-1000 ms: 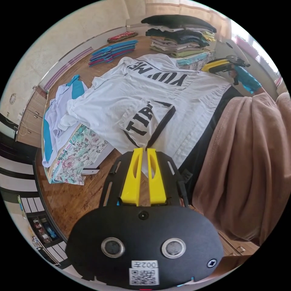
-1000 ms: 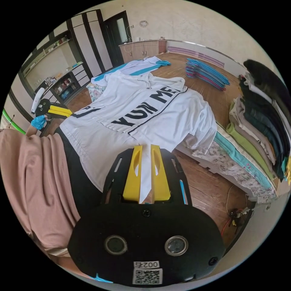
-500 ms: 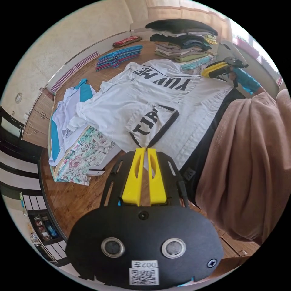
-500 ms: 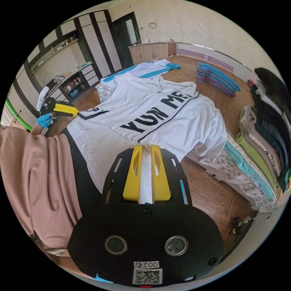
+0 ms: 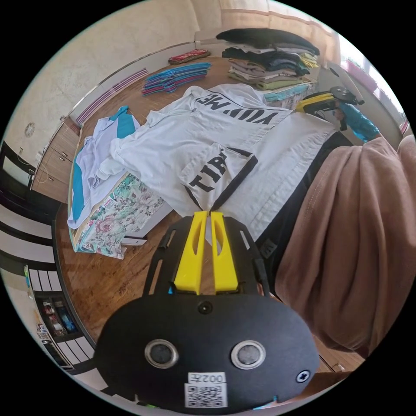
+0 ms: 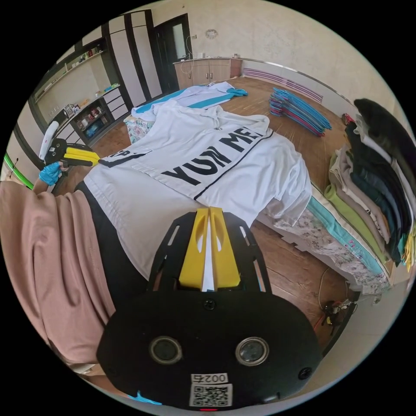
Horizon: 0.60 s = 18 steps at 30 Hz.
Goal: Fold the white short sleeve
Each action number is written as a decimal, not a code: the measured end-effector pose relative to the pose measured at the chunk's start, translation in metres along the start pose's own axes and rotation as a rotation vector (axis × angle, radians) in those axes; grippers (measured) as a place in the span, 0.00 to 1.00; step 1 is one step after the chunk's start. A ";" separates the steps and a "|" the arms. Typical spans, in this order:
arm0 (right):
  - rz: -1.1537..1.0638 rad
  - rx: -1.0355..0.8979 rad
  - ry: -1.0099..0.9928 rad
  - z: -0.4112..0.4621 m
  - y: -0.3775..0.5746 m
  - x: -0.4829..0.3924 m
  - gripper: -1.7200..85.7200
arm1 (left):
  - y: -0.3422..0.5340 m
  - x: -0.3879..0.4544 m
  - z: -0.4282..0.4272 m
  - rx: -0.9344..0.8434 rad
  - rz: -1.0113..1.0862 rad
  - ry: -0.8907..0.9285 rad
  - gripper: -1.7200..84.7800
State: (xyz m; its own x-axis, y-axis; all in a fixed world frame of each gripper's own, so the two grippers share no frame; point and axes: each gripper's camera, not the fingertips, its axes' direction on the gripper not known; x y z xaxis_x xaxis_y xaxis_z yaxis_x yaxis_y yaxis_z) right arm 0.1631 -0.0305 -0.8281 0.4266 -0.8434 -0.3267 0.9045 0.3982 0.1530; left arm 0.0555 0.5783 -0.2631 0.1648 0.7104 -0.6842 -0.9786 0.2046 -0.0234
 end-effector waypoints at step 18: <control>0.018 0.034 -0.021 -0.008 -0.005 0.006 0.02 | -0.045 0.018 -0.007 0.118 0.067 0.140 0.05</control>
State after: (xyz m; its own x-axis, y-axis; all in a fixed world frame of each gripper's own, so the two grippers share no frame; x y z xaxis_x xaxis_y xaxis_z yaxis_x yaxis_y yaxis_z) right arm 0.1615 -0.0350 -0.8381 0.4422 -0.8437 -0.3043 0.8961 0.4010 0.1903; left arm 0.1019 0.5775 -0.2794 0.0736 0.6264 -0.7760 -0.9642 0.2434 0.1051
